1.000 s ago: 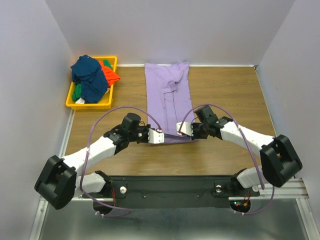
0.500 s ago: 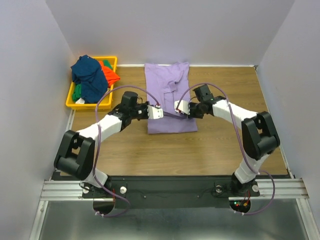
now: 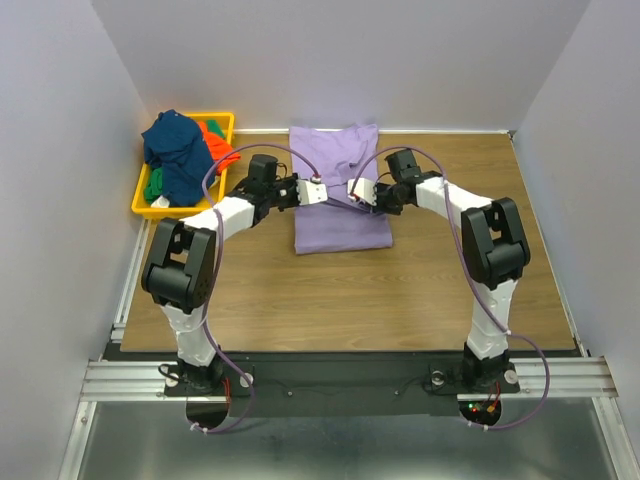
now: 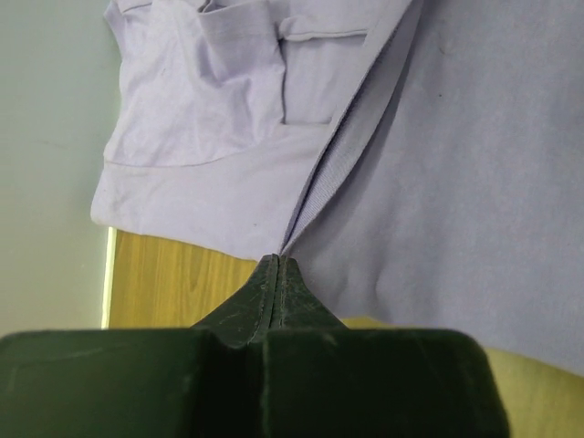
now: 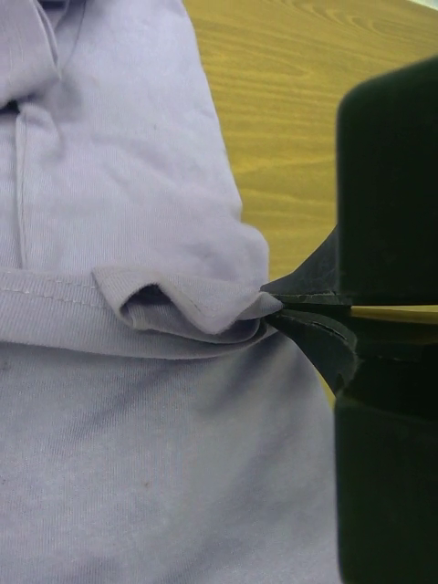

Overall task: Fold and stack the t-shirts
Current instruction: Fold the tshirt

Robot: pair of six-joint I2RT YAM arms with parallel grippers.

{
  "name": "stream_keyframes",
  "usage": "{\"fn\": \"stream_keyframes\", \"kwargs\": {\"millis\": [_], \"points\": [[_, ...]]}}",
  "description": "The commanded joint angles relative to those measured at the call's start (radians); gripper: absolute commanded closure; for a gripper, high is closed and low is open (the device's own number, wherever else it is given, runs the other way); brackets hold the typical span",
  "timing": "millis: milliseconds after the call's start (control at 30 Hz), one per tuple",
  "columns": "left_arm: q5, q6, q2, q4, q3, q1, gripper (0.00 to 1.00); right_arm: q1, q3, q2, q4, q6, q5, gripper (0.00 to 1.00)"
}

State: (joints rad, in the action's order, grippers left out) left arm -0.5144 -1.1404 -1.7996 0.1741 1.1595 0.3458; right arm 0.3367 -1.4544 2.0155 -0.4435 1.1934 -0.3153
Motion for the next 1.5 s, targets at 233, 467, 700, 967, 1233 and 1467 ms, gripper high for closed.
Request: {"fn": "stream_keyframes", "kwargs": {"millis": [233,467,700,967,1233,1467], "points": [[-0.003,-0.005,-0.078,0.077,0.085,-0.028,1.0,-0.022,-0.144,0.091,0.009,0.015,0.001,0.99],[0.022,0.008,-0.142,0.097,0.134,-0.039,1.0,-0.025,-0.179,0.129,0.011,-0.003,0.033,0.95],[0.059,0.059,-0.217,0.102,0.233,-0.041,0.82,-0.036,-0.247,0.137,0.012,-0.086,0.067,0.52],[0.07,0.304,-0.164,-0.01,0.377,-0.093,0.57,-0.07,-0.31,0.013,0.009,-0.332,0.061,0.36],[-0.067,0.611,0.016,-0.077,0.232,-0.09,0.61,-0.076,-0.146,-0.075,-0.021,-0.536,-0.068,0.69],[-0.068,0.786,0.003,-0.114,0.18,-0.03,0.64,-0.103,-0.159,0.012,-0.058,-0.702,-0.208,0.73]]}}
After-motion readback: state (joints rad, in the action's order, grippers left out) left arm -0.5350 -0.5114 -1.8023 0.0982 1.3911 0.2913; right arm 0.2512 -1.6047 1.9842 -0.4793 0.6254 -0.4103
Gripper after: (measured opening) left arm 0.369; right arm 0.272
